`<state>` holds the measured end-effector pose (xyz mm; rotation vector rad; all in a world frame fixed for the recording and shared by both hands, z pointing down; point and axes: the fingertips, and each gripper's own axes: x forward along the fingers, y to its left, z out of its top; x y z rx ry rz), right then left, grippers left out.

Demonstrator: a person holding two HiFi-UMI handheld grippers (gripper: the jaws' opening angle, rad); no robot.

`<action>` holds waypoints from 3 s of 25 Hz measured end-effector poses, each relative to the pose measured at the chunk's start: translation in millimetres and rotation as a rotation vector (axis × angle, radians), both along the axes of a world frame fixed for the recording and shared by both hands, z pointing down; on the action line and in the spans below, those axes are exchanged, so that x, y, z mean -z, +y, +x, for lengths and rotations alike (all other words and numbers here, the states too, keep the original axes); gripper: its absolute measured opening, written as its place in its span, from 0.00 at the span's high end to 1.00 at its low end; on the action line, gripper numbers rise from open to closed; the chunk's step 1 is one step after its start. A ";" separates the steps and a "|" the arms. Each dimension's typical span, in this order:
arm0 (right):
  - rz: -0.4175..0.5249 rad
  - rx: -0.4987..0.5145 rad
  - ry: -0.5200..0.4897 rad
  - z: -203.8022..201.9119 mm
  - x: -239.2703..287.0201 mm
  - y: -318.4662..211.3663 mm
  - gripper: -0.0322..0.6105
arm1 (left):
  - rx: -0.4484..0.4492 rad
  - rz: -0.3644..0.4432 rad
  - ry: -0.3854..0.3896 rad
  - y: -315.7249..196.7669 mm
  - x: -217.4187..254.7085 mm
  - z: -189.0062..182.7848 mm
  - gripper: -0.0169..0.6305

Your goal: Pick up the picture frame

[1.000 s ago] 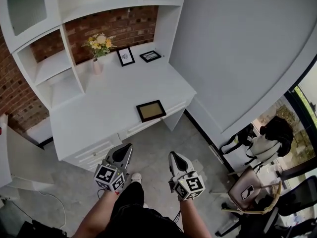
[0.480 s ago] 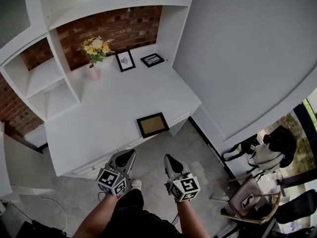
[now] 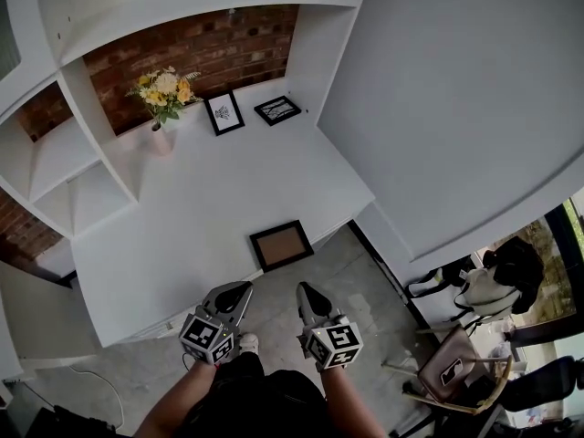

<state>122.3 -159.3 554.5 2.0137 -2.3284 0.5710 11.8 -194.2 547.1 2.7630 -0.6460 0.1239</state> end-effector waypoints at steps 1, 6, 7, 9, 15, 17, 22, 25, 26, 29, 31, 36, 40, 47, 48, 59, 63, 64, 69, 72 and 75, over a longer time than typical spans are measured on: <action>-0.011 -0.002 -0.004 -0.6 -3.1 -3.2 0.94 | 0.002 -0.003 0.001 -3.6 -0.3 1.0 0.98; -0.077 0.020 -0.031 -6.0 -19.9 -13.2 0.94 | 0.030 -0.018 0.001 -10.2 -5.5 5.9 0.98; -0.086 0.028 -0.040 -6.3 -22.4 -15.6 0.94 | 0.038 -0.019 -0.001 -10.8 -7.2 8.0 0.98; -0.099 0.045 -0.058 -4.7 -27.5 -21.3 0.94 | 0.056 -0.025 -0.003 -12.6 -11.0 13.8 0.98; -0.151 0.096 -0.101 1.7 -50.5 -36.6 0.94 | 0.195 -0.068 -0.006 -21.9 -32.9 20.0 0.98; -0.169 0.140 -0.107 -1.6 -55.8 -40.0 0.94 | 0.251 -0.080 -0.006 -23.2 -35.8 18.4 0.98; -0.222 0.238 -0.176 -4.8 -71.8 -41.3 0.86 | 0.338 -0.080 -0.030 -23.0 -38.9 21.5 0.98; -0.258 0.236 -0.255 -0.1 -80.3 -41.7 0.81 | 0.364 -0.074 -0.039 -23.1 -40.1 24.2 0.98; -0.265 0.230 -0.290 1.2 -82.7 -42.5 0.80 | 0.371 -0.072 -0.041 -23.0 -41.0 24.8 0.98; -0.277 0.200 -0.407 4.3 -90.0 -47.0 0.78 | 0.396 -0.066 -0.039 -22.6 -44.3 26.6 0.98; -0.283 0.169 -0.498 5.4 -93.0 -51.8 0.76 | 0.412 -0.068 -0.039 -23.6 -44.7 26.6 0.98; -0.294 0.076 -0.682 12.3 -102.9 -61.8 0.71 | 0.429 -0.071 -0.042 -23.2 -47.8 29.5 0.98; -0.286 0.028 -0.779 15.0 -106.8 -68.0 0.70 | 0.433 -0.077 -0.048 -17.3 -49.5 31.0 0.98; -0.284 -0.050 -0.883 19.5 -108.2 -80.1 0.68 | 0.448 -0.092 -0.052 -9.5 -55.2 26.8 0.98; -0.292 -0.060 -0.889 19.9 -111.5 -80.4 0.67 | 0.448 -0.096 -0.052 -8.5 -56.4 26.3 0.98; -0.324 -0.187 -0.979 27.7 -124.4 -96.6 0.66 | 0.445 -0.116 -0.058 1.7 -63.9 19.0 0.98; -0.317 -0.172 -0.957 26.5 -122.3 -100.3 0.69 | 0.441 -0.120 -0.060 2.9 -64.3 17.9 0.98; -0.309 -0.160 -0.960 25.4 -121.5 -100.5 0.72 | 0.441 -0.120 -0.060 2.7 -64.3 17.1 0.98; -0.301 -0.168 -1.024 24.4 -120.5 -98.0 0.78 | 0.427 -0.108 -0.068 0.6 -62.6 15.2 0.98; -0.297 -0.174 -1.055 24.9 -121.5 -91.7 0.79 | 0.424 -0.107 -0.066 0.3 -61.6 14.4 0.98; -0.282 -0.184 -1.093 27.2 -120.9 -84.8 0.80 | 0.419 -0.106 -0.069 0.2 -59.2 13.5 0.98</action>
